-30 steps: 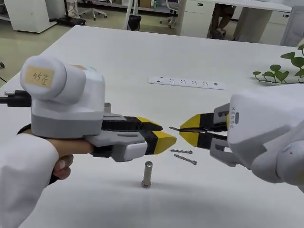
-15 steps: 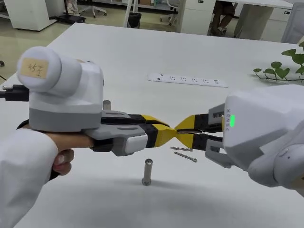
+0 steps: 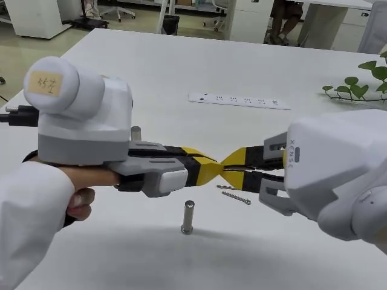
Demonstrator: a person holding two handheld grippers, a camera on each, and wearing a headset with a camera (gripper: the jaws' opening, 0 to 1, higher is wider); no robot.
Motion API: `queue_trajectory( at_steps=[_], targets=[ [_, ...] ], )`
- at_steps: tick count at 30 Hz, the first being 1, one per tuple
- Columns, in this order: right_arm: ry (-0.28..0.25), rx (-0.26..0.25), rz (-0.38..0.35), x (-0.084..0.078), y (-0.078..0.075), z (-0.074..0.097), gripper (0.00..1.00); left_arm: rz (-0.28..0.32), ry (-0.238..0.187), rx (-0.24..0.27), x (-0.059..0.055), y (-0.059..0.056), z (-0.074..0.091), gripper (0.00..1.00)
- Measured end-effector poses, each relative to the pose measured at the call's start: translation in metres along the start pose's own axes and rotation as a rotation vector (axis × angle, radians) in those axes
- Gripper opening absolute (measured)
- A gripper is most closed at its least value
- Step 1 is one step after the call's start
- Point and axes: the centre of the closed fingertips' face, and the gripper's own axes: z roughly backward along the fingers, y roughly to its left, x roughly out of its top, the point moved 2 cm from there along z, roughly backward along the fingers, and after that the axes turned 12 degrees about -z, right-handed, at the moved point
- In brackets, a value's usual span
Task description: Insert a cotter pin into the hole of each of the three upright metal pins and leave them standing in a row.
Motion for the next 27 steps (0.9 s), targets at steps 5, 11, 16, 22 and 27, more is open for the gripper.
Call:
queue_trajectory(
  at_steps=[5,11,16,22,27],
  targets=[
    [0.001,-0.004,0.013,0.0012,-0.0004,0.0007,0.0,0.018,0.001,-0.004,-0.0004,-0.0004,0.0009,0.01],
    [-0.002,-0.001,0.02,0.0023,0.0002,0.0005,0.0,0.043,0.002,-0.008,-0.0012,-0.0009,0.0023,0.0],
    [-0.008,0.004,0.007,0.0013,0.0018,-0.0013,0.0,-0.009,0.024,-0.009,-0.004,-0.0024,0.0022,0.0],
    [-0.005,0.003,0.029,0.0018,0.004,-0.0015,0.0,-0.085,0.056,-0.015,-0.0046,-0.004,0.0032,0.0],
    [-0.013,-0.012,0.019,0.0026,0.0009,-0.0002,0.0,-0.073,0.054,-0.004,-0.001,-0.0033,0.003,0.0]
  ],
)
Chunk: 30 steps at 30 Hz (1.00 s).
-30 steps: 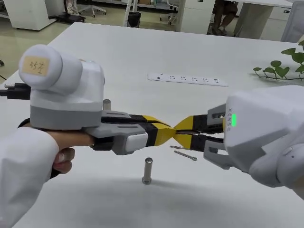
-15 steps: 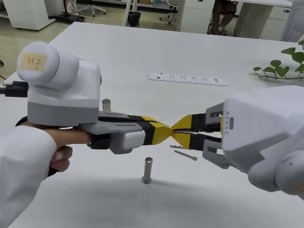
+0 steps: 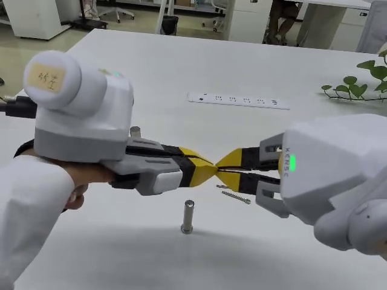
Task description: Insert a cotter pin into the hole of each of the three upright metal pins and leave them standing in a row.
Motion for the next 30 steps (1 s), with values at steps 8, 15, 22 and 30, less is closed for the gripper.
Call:
queue_trajectory(
  at_steps=[8,15,22,30],
  targets=[
    [0.006,-0.027,0.008,0.0006,-0.0017,0.0034,0.0,0.021,0.002,0.009,0.0043,-0.0013,-0.0009,0.0],
    [-0.001,-0.044,-0.027,-0.0004,-0.0009,0.0076,0.0,0.007,-0.002,0.004,0.0056,-0.0057,-0.0019,0.0],
    [0.005,-0.057,-0.04,-0.0011,-0.0025,0.0077,0.05,-0.035,0.018,0.001,0.0018,-0.0066,-0.0017,0.0],
    [-0.011,-0.039,-0.1,-0.0015,-0.0021,0.0077,0.16,-0.033,0.001,0.013,-0.0006,-0.0033,0.0028,0.0]
  ],
)
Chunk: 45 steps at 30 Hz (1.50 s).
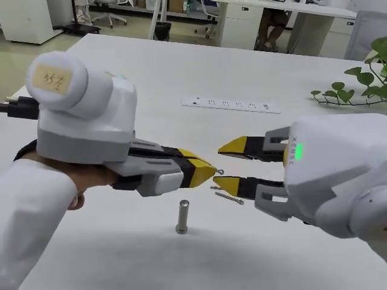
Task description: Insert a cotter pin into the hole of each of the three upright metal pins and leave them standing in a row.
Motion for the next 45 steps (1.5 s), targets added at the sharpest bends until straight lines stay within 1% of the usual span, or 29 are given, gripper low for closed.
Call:
queue_trajectory(
  at_steps=[1,2,4,5,7,8,9,10,11,12,14,16,17,18,19,20,21,22,23,24,25,26,27,31,34,35,40,42,45],
  targets=[
    [0.008,0.009,-0.023,-0.002,0.001,-0.001,0.18,0.0,0.0,0.0,0.0,0.0,0.001,0.0],
    [0.005,0.007,-0.035,-0.002,0.0,-0.001,0.19,0.0,0.0,-0.001,-0.001,0.001,0.002,0.0],
    [0.002,0.036,-0.106,-0.006,0.003,-0.002,0.2,-0.007,0.0,-0.003,-0.001,0.001,0.003,0.0],
    [-0.002,0.046,-0.141,-0.007,0.002,-0.003,0.2,-0.013,-0.002,-0.004,0.0,0.001,0.004,0.0],
    [-0.003,0.086,-0.205,-0.009,0.004,-0.003,0.22,-0.033,-0.007,-0.007,0.002,0.001,0.007,0.0],
    [-0.016,0.115,-0.219,-0.009,0.005,-0.002,0.21,-0.038,-0.011,-0.01,0.003,0.001,0.008,0.0],
    [-0.022,0.128,-0.237,-0.01,0.004,-0.002,0.19,-0.04,-0.012,-0.012,0.003,0.001,0.009,0.0],
    [-0.033,0.132,-0.273,-0.01,0.003,-0.001,0.19,-0.042,-0.011,-0.014,0.003,0.001,0.01,0.0],
    [-0.037,0.152,-0.306,-0.01,0.004,0.0,0.2,-0.049,-0.012,-0.018,0.003,0.0,0.011,0.0],
    [-0.038,0.187,-0.358,-0.011,0.006,0.002,0.21,-0.065,-0.014,-0.021,0.003,-0.001,0.012,0.0],
    [-0.055,0.219,-0.403,-0.01,0.006,0.004,0.21,-0.095,-0.01,-0.039,0.002,-0.004,0.014,0.0],
    [-0.056,0.279,-0.472,-0.01,0.01,0.007,0.21,-0.125,-0.03,-0.037,0.006,-0.005,0.015,0.0],
    [-0.057,0.299,-0.485,-0.01,0.011,0.008,0.2,-0.133,-0.035,-0.058,0.008,-0.01,0.017,0.0],
    [-0.056,0.354,-0.506,-0.009,0.018,0.012,0.18,-0.142,-0.047,-0.066,0.011,-0.012,0.017,0.0],
    [-0.064,0.367,-0.522,-0.007,0.019,0.014,0.16,-0.162,-0.054,-0.073,0.013,-0.014,0.018,0.0],
    [-0.082,0.366,-0.539,-0.005,0.018,0.016,0.16,-0.169,-0.058,-0.084,0.014,-0.016,0.019,0.0],
    [-0.079,0.399,-0.561,-0.004,0.022,0.018,0.15,-0.175,-0.061,-0.092,0.015,-0.018,0.019,0.0],
    [-0.081,0.411,-0.577,-0.003,0.024,0.02,0.15,-0.181,-0.063,-0.095,0.016,-0.019,0.018,0.0],
    [-0.082,0.413,-0.578,-0.003,0.023,0.021,0.14,-0.185,-0.064,-0.099,0.016,-0.02,0.018,0.0],
    [-0.083,0.432,-0.585,-0.002,0.026,0.023,0.14,-0.203,-0.063,-0.104,0.016,-0.022,0.018,0.0],
    [-0.081,0.437,-0.594,-0.002,0.026,0.023,0.13,-0.213,-0.064,-0.101,0.016,-0.022,0.017,0.0],
    [-0.081,0.44,-0.598,-0.002,0.027,0.024,0.13,-0.211,-0.06,-0.109,0.015,-0.022,0.017,0.0],
    [-0.078,0.45,-0.608,-0.002,0.028,0.024,0.13,-0.208,-0.065,-0.123,0.015,-0.025,0.017,0.0],
    [-0.076,0.466,-0.631,-0.001,0.03,0.025,0.09,-0.232,-0.052,-0.13,0.012,-0.029,0.016,0.0],
    [-0.08,0.458,-0.652,-0.002,0.03,0.023,0.05,-0.247,-0.05,-0.143,0.012,-0.033,0.017,0.0],
    [-0.077,0.461,-0.649,-0.002,0.031,0.023,0.05,-0.263,-0.047,-0.155,0.011,-0.036,0.017,0.0],
    [-0.088,0.48,-0.647,0.002,0.034,0.024,0.01,-0.28,-0.022,-0.166,0.006,-0.039,0.016,0.0],
    [-0.087,0.484,-0.638,0.002,0.034,0.024,0.0,-0.277,-0.025,-0.172,0.005,-0.04,0.016,0.0],
    [-0.085,0.5,-0.6,0.002,0.037,0.025,0.0,-0.277,-0.025,-0.176,0.005,-0.04,0.016,0.0]
  ],
)
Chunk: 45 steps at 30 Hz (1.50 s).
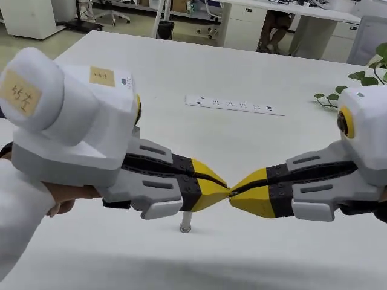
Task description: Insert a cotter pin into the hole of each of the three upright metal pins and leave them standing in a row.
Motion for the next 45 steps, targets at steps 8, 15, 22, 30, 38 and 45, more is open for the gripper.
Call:
queue_trajectory(
  at_steps=[8,15,22,30,38,45],
  targets=[
    [0.008,-0.002,0.059,0.0,0.001,0.0,0.0,-0.011,0.02,-0.01,-0.004,-0.002,0.001,0.0],
    [0.025,-0.019,0.106,-0.002,-0.001,-0.002,0.0,-0.032,0.039,-0.01,-0.007,-0.002,0.0,0.0],
    [0.036,-0.056,0.145,0.002,-0.005,-0.003,0.0,-0.16,0.047,0.037,-0.011,0.006,0.001,0.08],
    [0.1,-0.125,0.155,-0.008,-0.024,-0.007,0.0,-0.106,0.111,0.064,-0.034,0.016,-0.001,0.33],
    [0.208,-0.192,0.113,-0.034,-0.044,-0.016,0.0,-0.047,0.204,0.072,-0.068,0.027,-0.003,0.34],
    [0.261,-0.171,0.091,-0.048,-0.048,-0.025,0.0,-0.036,0.239,0.075,-0.083,0.034,-0.004,0.33]
  ],
)
